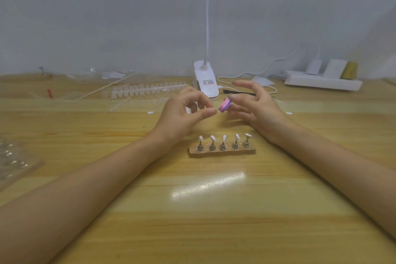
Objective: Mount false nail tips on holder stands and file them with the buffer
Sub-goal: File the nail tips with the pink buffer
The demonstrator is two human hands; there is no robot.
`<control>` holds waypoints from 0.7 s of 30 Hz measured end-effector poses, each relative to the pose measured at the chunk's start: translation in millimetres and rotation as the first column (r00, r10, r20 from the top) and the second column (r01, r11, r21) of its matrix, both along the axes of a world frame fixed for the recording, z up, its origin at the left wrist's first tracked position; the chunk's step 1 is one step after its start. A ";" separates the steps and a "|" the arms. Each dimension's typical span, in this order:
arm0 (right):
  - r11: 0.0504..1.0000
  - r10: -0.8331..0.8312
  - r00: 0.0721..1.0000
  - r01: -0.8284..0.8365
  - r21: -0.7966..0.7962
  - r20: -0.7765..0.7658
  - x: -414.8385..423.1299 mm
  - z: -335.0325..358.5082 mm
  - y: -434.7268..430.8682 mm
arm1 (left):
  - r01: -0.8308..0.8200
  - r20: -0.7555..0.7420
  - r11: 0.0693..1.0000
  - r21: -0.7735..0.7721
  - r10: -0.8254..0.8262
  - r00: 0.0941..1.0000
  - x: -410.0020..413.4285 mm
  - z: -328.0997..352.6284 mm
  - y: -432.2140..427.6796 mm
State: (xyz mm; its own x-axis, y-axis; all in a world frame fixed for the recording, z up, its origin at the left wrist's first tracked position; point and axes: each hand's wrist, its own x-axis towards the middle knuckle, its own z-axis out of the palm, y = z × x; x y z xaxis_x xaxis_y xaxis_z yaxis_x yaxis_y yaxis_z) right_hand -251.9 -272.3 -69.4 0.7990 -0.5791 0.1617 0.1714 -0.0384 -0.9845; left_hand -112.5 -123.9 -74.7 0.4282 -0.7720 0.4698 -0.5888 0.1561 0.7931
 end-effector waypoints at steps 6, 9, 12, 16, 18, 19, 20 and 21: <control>0.998 0.034 0.999 -0.034 -0.045 -0.014 1.3 -0.6 3.6 | -0.013 0.019 1.000 0.009 0.013 1.000 0.5 0.1 0.7; 0.999 0.026 1.000 -0.026 -0.023 -0.009 0.7 -0.4 1.6 | -0.020 0.011 1.000 0.006 0.020 1.000 0.4 -0.2 0.9; 0.988 0.117 0.992 -0.121 -0.094 -0.041 1.9 -1.7 6.1 | -0.017 0.033 1.000 0.014 0.016 0.999 0.1 0.8 1.3; 0.999 0.028 1.000 -0.028 -0.026 -0.002 1.2 -1.6 1.6 | -0.035 0.014 0.999 0.003 0.034 0.999 -0.5 1.7 1.6; 0.989 0.119 0.992 -0.122 -0.086 -0.046 1.2 -2.4 5.2 | -0.038 0.008 0.999 0.001 0.038 0.999 -0.2 1.9 1.9; 0.988 0.114 0.993 -0.118 -0.097 -0.042 1.9 -3.0 5.6 | -0.027 0.018 1.000 0.009 0.026 0.999 -0.6 2.0 1.8; 0.995 0.063 0.998 -0.064 -0.078 -0.017 2.3 -2.6 4.9 | -0.009 0.030 1.000 0.019 0.009 1.000 -1.5 2.1 1.6; 0.999 0.000 1.000 0.000 -0.039 0.019 2.0 -2.1 2.6 | 0.004 0.039 1.000 0.023 -0.005 0.999 -2.3 1.8 1.3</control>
State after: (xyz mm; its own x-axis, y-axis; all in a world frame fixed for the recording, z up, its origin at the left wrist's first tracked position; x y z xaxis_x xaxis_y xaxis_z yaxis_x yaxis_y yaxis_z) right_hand -249.9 -269.7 -71.5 0.7955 -0.5721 0.1995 0.1901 -0.0770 -0.9787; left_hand -114.8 -122.6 -72.9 0.4065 -0.7846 0.4681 -0.6186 0.1406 0.7730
